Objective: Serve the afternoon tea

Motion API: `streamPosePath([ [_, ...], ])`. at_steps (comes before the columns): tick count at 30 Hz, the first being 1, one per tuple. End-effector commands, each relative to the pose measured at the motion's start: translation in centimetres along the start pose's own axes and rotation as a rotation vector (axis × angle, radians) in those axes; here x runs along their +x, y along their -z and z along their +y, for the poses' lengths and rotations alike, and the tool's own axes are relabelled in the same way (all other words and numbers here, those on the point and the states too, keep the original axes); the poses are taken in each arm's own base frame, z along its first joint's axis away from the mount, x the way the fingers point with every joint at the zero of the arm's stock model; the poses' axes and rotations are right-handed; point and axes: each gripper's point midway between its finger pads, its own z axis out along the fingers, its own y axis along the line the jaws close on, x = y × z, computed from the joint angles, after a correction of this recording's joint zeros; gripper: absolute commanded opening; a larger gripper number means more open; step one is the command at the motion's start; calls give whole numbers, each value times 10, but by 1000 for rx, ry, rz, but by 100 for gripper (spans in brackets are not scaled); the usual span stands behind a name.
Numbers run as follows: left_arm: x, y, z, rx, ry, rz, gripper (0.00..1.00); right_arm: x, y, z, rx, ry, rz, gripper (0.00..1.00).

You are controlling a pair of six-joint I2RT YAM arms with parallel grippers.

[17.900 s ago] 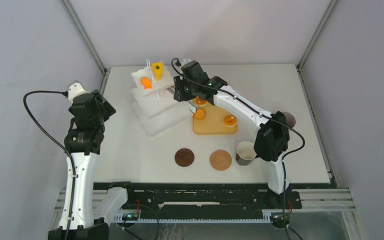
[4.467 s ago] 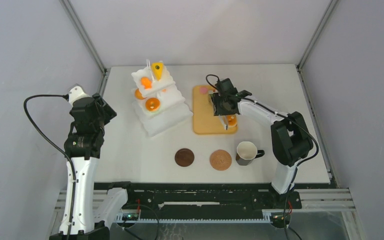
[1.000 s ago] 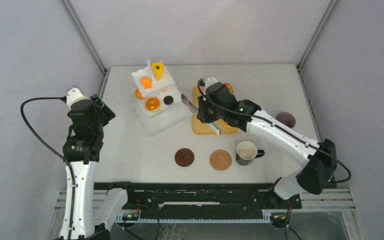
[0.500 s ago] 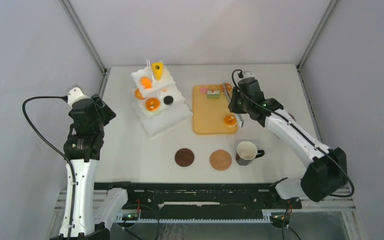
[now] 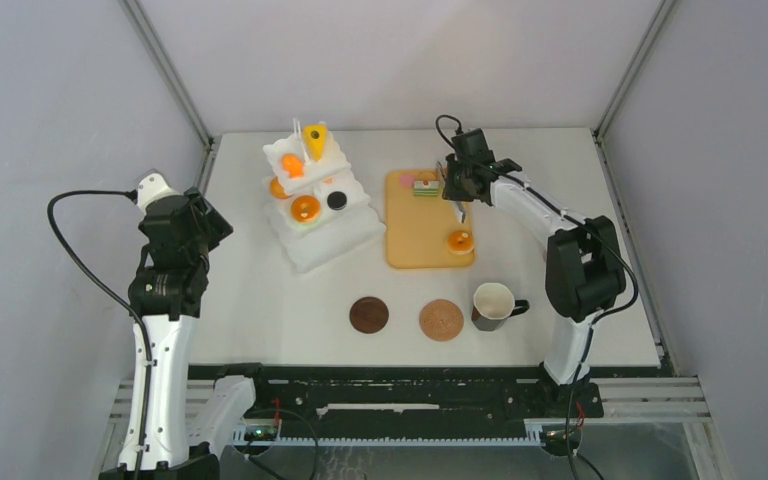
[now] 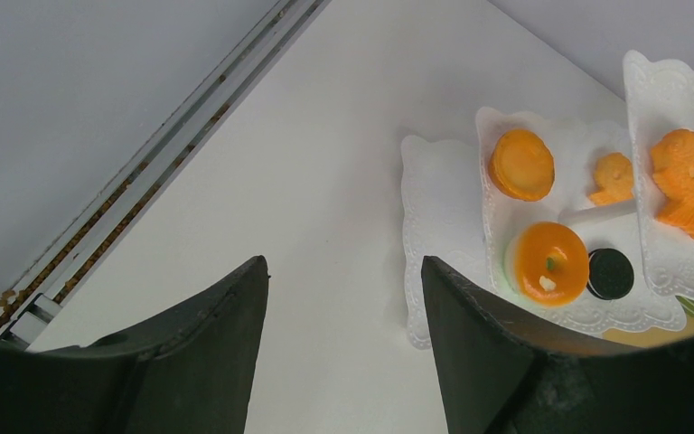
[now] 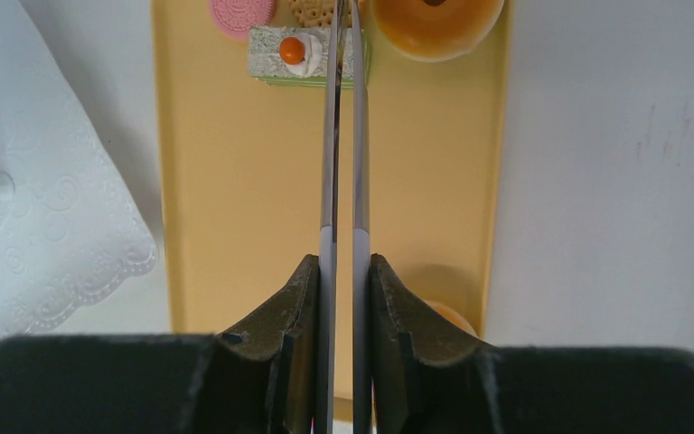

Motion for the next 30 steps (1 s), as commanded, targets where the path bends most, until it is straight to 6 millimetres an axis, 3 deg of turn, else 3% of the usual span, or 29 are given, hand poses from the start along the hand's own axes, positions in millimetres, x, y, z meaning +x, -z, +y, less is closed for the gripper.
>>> streamPosePath([
  [1,-6,-2,0,1,0,-24,68,-26,1,6,-49,-16,-57,18],
  [6,-5,-3,-3,9,3,-19,68,3,11,14,-89,-14,2,16],
  [11,-3,-4,-4,22,3,-14,67,26,41,34,-195,5,34,16],
  [18,0,-3,-4,27,4,-16,67,29,92,47,-256,35,4,16],
  [22,1,-3,-3,27,2,-14,67,38,97,38,-171,110,-1,26],
  [30,1,-2,-3,26,0,-18,67,65,83,30,-49,227,33,49],
])
